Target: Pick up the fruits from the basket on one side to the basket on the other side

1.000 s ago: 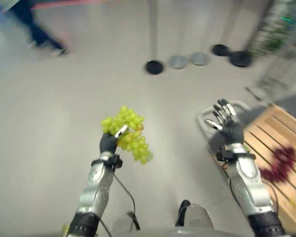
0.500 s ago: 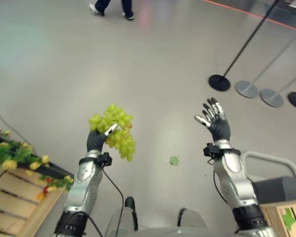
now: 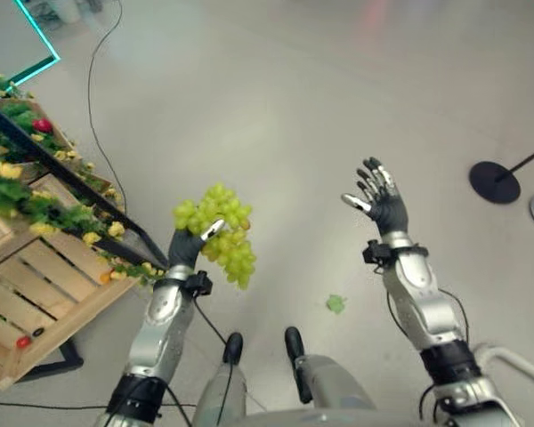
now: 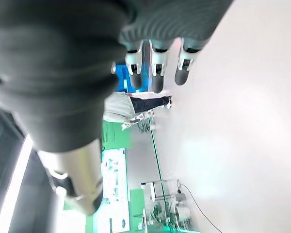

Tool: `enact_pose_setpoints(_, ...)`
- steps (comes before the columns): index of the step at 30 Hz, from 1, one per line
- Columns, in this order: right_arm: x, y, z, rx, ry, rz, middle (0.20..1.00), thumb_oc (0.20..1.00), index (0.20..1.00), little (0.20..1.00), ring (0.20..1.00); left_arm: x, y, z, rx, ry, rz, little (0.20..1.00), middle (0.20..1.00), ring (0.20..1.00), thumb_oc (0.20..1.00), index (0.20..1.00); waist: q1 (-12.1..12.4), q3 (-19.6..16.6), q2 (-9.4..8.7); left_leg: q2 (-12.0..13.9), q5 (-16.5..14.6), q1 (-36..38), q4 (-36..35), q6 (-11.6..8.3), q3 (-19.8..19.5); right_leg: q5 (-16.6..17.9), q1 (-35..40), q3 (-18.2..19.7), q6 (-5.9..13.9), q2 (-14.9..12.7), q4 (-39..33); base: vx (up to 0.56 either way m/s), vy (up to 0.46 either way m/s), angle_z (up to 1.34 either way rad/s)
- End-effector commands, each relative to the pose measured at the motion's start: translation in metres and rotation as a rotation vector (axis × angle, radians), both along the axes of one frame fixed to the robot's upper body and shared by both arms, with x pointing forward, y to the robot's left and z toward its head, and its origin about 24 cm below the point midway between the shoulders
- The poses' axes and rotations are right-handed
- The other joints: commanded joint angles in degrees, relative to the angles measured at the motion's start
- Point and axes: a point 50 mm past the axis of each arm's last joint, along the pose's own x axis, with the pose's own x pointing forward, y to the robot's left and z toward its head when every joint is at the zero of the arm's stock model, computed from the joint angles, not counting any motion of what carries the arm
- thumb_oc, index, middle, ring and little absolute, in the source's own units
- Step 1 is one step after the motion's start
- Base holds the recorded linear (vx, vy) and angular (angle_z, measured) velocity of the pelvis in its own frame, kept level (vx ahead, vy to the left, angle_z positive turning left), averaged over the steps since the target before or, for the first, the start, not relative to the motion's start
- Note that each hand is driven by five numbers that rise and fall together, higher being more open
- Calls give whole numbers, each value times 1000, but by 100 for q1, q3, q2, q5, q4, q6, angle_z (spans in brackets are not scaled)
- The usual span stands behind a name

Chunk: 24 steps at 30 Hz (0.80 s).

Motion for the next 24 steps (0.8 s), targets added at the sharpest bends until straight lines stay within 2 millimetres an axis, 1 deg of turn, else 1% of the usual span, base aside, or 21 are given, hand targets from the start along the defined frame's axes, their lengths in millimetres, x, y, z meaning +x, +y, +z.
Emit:
enact_pose_setpoints(1, -1, 8, 27, 0, -135, 66, 1000, 1000, 1000, 1000, 1000, -1, 12, 48, -55, -258, 19, 200, 200, 200, 200, 200, 187, -191, -69, -682, -777, 77, 764, 242, 214, -460, 359, -96, 508, -611, -511, 65, -122, 49)
enact_pose_setpoints(2, -1, 8, 27, 0, -135, 66, 1000, 1000, 1000, 1000, 1000, -1, 12, 48, -55, -258, 19, 200, 200, 200, 200, 200, 163, -187, -61, -692, -796, 57, 811, 242, 191, -465, 372, -124, 510, -615, -518, 19, -100, 60)
enact_pose_setpoints(3, -1, 6, 27, -8, -137, 61, 1000, 1000, 1000, 1000, 1000, -2, 10, 48, -67, -261, 14, 200, 200, 200, 200, 200, 177, -103, -47, -749, -826, -118, 1117, 191, 340, -497, 446, -286, 479, -705, -530, -22, -61, 62)
enact_pose_setpoints(4, 0, 4, 28, -12, -138, 55, 1000, 1000, 1000, 1000, 1000, -3, 9, 48, -78, -262, 7, 200, 200, 200, 200, 200, 195, -67, -47, -763, -818, -213, 1234, 170, 524, -524, 488, -394, 460, -756, -535, -36, -133, 110)
enact_pose_setpoints(5, 1, 2, 29, -14, -137, 40, 1000, 1000, 1000, 1000, 1000, -3, 10, 47, -84, -255, 2, 200, 200, 200, 200, 200, 225, -20, -19, -688, -787, -397, 1374, 183, 1038, -553, 574, -637, 431, -818, -558, -24, -94, 114)
enact_pose_setpoints(6, 1, 2, 29, -14, -138, 40, 1000, 1000, 1000, 1000, 1000, -3, 10, 47, -84, -255, 2, 200, 200, 200, 200, 200, 223, -21, -17, -688, -793, -404, 1385, 183, 1037, -554, 575, -640, 431, -817, -562, -25, -148, 142)
enact_pose_setpoints(7, 1, 0, 30, -8, -145, 25, 1000, 1000, 1000, 1000, 1000, -5, 12, 45, -88, -242, 0, 200, 200, 200, 200, 200, 218, -52, -1, -375, -771, -371, 1231, 213, 1544, -566, 597, -883, 458, -843, -555, -6, -80, 108)
enact_pose_setpoints(8, 1, 1, 29, -8, -145, 25, 1000, 1000, 1000, 1000, 1000, -5, 12, 45, -88, -241, 0, 200, 200, 200, 200, 200, 217, -52, 2, -368, -781, -366, 1234, 209, 1542, -570, 602, -885, 456, -836, -553, 0, -73, 123)
enact_pose_setpoints(9, 0, 0, 29, -12, -146, 17, 1000, 1000, 1000, 1000, 1000, -5, 12, 44, -92, -236, -8, 200, 200, 200, 200, 200, 198, -58, 6, -115, -706, -331, 1178, 149, 1708, -590, 625, -1021, 475, -890, -552, 8, 38, 84)
enact_pose_setpoints(10, -1, -3, 28, -14, -145, 6, 1000, 1000, 1000, 1000, 1000, -7, 11, 43, -103, -233, -24, 200, 200, 200, 200, 200, 185, -36, -3, 222, -801, -247, 1293, 86, 1888, -665, 670, -1195, 512, -1028, -457, -21, 96, 79)
enact_pose_setpoints(11, -2, -7, 26, -14, -136, -11, 1000, 1000, 1000, 1000, 1000, -8, 10, 40, -103, -220, -42, 200, 200, 200, 200, 200, 95, -21, -10, 740, -772, -82, 1308, -12, 2124, -711, 710, -1549, 594, -1247, -331, -37, 85, 64)
enact_pose_setpoints(12, -2, -7, 26, -14, -137, -11, 1000, 1000, 1000, 1000, 1000, -8, 10, 40, -103, -220, -42, 200, 200, 200, 200, 200, 81, -25, -13, 733, -741, -95, 1293, -13, 2112, -694, 702, -1561, 590, -1251, -339, -43, 108, 86)
enact_pose_setpoints(13, -5, -10, 24, -6, -131, -26, 1000, 1000, 1000, 1000, 1000, -9, 11, 38, -101, -210, -42, 200, 200, 200, 200, 200, -15, -34, -17, 1172, -676, 51, 1307, -36, 2434, -757, 712, -1794, 630, -1368, -228, -40, 94, 119)
enact_pose_setpoints(14, -7, -14, 21, 0, -121, -38, 1000, 1000, 1000, 1000, 1000, -10, 10, 36, -100, -198, -55, 200, 200, 200, 200, 200, -88, -86, 5, 1431, -579, 227, 1153, -92, 2659, -771, 659, -1969, 660, -1427, -178, -12, 118, 126)
enact_pose_setpoints(15, -12, -19, 14, -4, -100, -55, 1000, 1000, 1000, 1000, 1000, -11, 9, 32, -102, -183, -64, 200, 200, 200, 200, 200, -126, -192, 45, 1367, -874, 381, 1210, -233, 2875, -763, 769, -2388, 807, -1599, -107, -12, 65, 111)
enact_pose_setpoints(16, -12, -19, 14, -4, -100, -55, 1000, 1000, 1000, 1000, 1000, -11, 9, 32, -102, -183, -64, 200, 200, 200, 200, 200, -141, -210, 37, 1346, -845, 360, 1190, -223, 2864, -743, 754, -2402, 808, -1614, -118, 66, 123, 83)
enact_pose_setpoints(17, -13, -21, 12, -1, -86, -63, 1000, 1000, 1000, 1000, 1000, -12, 8, 31, -95, -175, -80, 200, 200, 200, 200, 200, -131, -246, 91, 1231, -741, 440, 835, -239, 2755, -663, 756, -2400, 855, -1637, -46, 29, 235, 95)
enact_pose_setpoints(18, -14, -22, 9, 24, -74, -69, 1000, 1000, 1000, 1000, 1000, -12, 5, 36, -75, -195, -114, 200, 200, 200, 200, 200, -131, -298, 102, 1115, -592, 514, 352, -224, 2686, -522, 716, -2553, 923, -1763, 88, 37, 234, 101)
enact_pose_setpoints(19, -15, -22, 9, 24, -74, -69, 1000, 1000, 1000, 1000, 1000, -12, 5, 36, -75, -195, -115, 200, 200, 200, 200, 200, -139, -304, 95, 1103, -578, 517, 329, -220, 2679, -527, 712, -2562, 927, -1774, 99, -17, 198, 108)
enact_pose_setpoints(20, -15, -24, 7, 37, -69, -80, 1000, 1000, 1000, 1000, 1000, -12, 8, 37, -50, -196, -118, 200, 200, 200, 200, 200, -123, -339, 72, 1068, -534, 616, 42, -223, 2644, -504, 672, -2615, 980, -1787, 131, 4, 102, 93)
enact_pose_setpoints(24, -15, -22, 2, 79, -53, -74, 1000, 1000, 1000, 1000, 1000, -13, 14, 43, 9, -211, -130, 200, 200, 200, 200, 200, -22, -398, -116, 928, -424, 750, -422, -157, 2557, -398, 700, -2740, 1118, -1863, 63, -4, 143, 67)
